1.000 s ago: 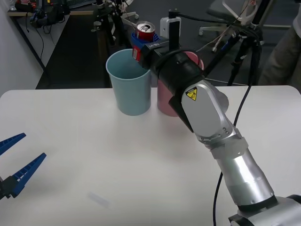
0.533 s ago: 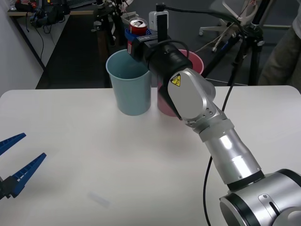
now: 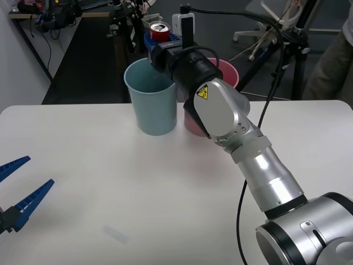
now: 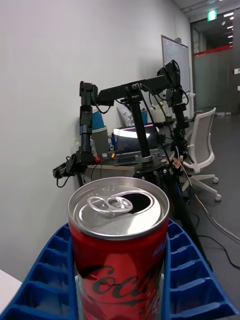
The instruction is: Grasp the object on the table and drop it into the matching bin: aluminum can to the light blue bin, PET bottle to the pink bin.
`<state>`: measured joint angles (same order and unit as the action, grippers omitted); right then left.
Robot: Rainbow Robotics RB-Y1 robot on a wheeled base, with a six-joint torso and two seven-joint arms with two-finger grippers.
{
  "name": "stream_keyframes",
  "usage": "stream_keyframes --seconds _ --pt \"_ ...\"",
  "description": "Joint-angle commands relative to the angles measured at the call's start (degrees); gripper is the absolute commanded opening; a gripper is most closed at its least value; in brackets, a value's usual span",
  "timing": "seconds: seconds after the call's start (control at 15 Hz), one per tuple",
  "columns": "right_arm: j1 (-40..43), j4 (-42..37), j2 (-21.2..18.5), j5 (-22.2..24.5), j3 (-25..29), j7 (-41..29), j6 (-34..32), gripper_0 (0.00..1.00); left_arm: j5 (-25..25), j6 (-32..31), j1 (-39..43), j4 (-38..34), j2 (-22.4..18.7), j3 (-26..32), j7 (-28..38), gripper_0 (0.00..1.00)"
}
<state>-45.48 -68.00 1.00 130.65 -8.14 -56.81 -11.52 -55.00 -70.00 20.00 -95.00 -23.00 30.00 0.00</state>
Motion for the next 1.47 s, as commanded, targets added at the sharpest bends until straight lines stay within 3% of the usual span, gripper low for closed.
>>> stream_keyframes --seconds 0.07,0.93,1.2,1.47 --pt "0.0 0.0 0.0 0.0 0.1 0.1 0.0 1.00 0.0 0.0 0.0 0.0 0.0 0.0 0.0 1.00" --pt "1.9 -3.0 0.0 -2.4 1.4 2.6 -2.0 1.00 0.0 0.0 0.0 0.0 0.0 0.0 0.0 1.00" --pt "8.7 -11.9 -1.4 -11.5 1.9 12.7 -7.2 1.00 0.0 0.0 0.0 0.0 0.0 0.0 0.0 1.00" --pt "19.1 -23.8 -5.8 -21.0 1.6 21.2 -13.6 1.00 0.0 0.0 0.0 0.0 0.0 0.0 0.0 1.00"
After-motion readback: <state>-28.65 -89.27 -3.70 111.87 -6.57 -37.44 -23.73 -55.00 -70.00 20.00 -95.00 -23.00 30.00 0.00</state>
